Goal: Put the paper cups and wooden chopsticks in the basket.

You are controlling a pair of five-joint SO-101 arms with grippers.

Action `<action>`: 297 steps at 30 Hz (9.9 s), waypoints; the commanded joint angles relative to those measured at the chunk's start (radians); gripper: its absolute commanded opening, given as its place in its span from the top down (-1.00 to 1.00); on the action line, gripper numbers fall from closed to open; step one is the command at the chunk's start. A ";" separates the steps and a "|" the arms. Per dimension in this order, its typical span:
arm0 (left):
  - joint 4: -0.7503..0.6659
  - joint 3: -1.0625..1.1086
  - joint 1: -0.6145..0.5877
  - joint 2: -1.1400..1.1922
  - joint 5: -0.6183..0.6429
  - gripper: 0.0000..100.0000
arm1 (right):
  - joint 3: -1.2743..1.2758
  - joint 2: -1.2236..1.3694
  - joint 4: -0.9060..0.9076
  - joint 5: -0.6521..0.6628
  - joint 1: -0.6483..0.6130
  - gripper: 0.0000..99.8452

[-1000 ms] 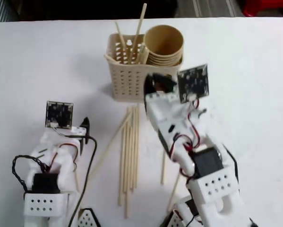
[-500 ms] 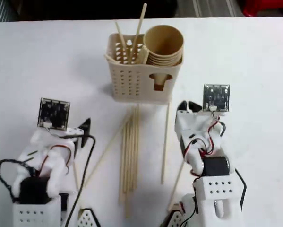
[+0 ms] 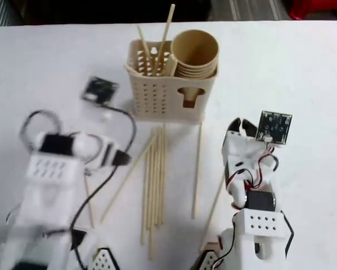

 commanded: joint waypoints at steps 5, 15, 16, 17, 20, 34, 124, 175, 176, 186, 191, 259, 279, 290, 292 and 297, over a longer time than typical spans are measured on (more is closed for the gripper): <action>-0.071 -0.155 0.166 0.387 0.144 0.36 | -0.008 -0.018 -0.015 0.000 0.013 0.89; -0.181 -0.282 0.197 0.696 0.213 0.49 | -0.008 -0.018 -0.013 0.000 0.013 0.89; -0.195 -0.288 0.197 0.717 0.213 0.52 | -0.008 -0.018 -0.013 0.000 0.013 0.89; -0.210 -0.293 0.197 0.740 0.213 0.54 | -0.008 -0.018 -0.013 0.000 0.013 0.89; -0.212 -0.318 0.196 0.786 0.213 0.61 | -0.008 -0.018 -0.015 0.000 0.013 0.89; -0.133 -0.315 0.196 0.814 0.153 0.95 | -0.008 -0.018 -0.013 0.000 0.013 0.89; -1.197 -0.242 0.064 0.117 0.144 0.80 | 0.008 -0.025 -0.021 0.009 0.005 0.89; -0.327 0.367 -0.010 -0.054 -0.496 0.31 | 0.008 -0.019 -0.021 0.009 0.005 0.89; -0.333 0.381 -0.010 -0.054 -0.503 0.31 | 0.008 -0.019 -0.021 0.009 0.005 0.89; -0.419 0.483 -0.027 -0.058 -0.502 0.42 | 0.008 -0.019 -0.021 0.009 0.005 0.89; -0.555 0.485 -0.125 -0.058 -0.500 0.47 | 0.008 -0.018 -0.021 0.009 0.005 0.89; -0.133 -0.462 -0.202 0.848 -0.476 0.46 | 0.008 -0.018 -0.021 0.066 -0.031 0.89; 0.305 -0.571 -0.130 0.687 -0.609 0.95 | 0.008 -0.018 -0.021 0.066 -0.031 0.89; 0.098 -0.580 -0.091 0.189 -0.385 0.95 | 0.008 -0.018 -0.021 0.066 -0.031 0.89; 0.023 -0.580 -0.050 0.156 -0.319 0.95 | 0.008 -0.018 -0.021 0.066 -0.031 0.89; -0.232 -0.580 0.035 0.133 -0.167 0.95 | 0.008 -0.018 -0.021 0.066 -0.031 0.89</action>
